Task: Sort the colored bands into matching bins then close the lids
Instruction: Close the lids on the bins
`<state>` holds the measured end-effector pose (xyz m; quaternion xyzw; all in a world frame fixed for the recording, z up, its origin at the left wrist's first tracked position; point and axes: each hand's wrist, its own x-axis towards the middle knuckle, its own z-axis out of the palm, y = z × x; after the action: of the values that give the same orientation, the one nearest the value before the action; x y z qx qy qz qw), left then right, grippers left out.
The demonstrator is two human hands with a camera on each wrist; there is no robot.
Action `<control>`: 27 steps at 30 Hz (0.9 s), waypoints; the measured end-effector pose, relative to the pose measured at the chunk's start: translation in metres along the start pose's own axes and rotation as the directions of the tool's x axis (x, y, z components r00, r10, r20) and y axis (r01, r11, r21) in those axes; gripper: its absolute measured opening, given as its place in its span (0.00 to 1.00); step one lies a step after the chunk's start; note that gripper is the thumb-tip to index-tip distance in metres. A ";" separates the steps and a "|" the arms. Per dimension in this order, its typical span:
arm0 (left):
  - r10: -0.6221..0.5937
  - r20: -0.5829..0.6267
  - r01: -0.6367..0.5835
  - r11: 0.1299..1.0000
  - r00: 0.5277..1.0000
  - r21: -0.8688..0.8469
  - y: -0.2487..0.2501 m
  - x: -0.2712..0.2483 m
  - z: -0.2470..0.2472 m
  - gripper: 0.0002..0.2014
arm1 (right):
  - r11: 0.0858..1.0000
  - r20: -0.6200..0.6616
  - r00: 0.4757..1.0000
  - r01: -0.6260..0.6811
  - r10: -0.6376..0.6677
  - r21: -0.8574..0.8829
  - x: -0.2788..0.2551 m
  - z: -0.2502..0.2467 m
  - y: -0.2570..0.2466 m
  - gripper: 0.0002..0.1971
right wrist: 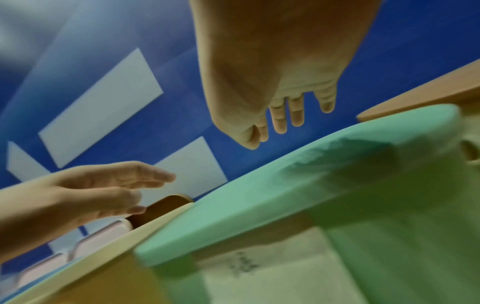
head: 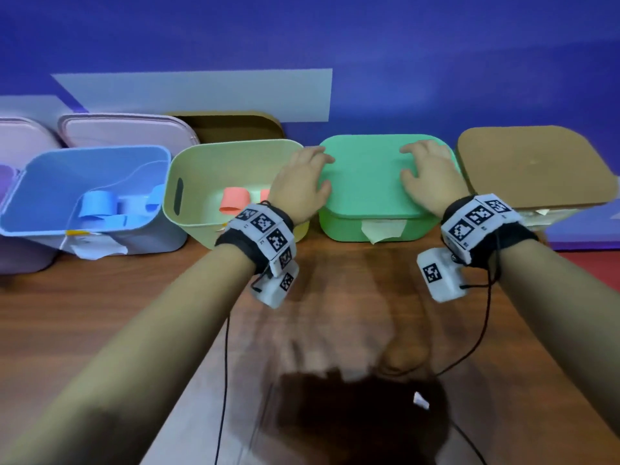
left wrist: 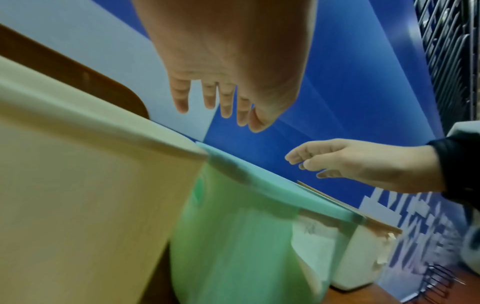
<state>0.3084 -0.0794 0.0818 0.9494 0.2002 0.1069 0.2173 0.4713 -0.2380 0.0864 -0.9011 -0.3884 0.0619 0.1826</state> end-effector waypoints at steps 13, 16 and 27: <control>-0.272 -0.150 0.291 0.949 0.950 0.123 -0.118 -0.035 -0.120 0.14 | 0.980 0.123 0.982 0.125 -0.145 0.152 0.040 0.031 -0.142 0.19; -0.260 -0.093 0.272 0.950 0.961 0.154 -0.148 -0.021 -0.135 0.15 | 0.986 0.099 0.993 0.055 -0.071 0.159 0.058 0.046 -0.175 0.20; -0.225 0.140 0.171 0.932 0.964 0.320 -0.201 0.048 -0.138 0.19 | 0.995 0.015 0.999 0.037 -0.035 -0.091 0.111 0.088 -0.232 0.19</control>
<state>0.2450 0.1577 0.1177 0.9521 0.2892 -0.0313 0.0947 0.3686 0.0137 0.0962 -0.9009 -0.4083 0.0469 0.1399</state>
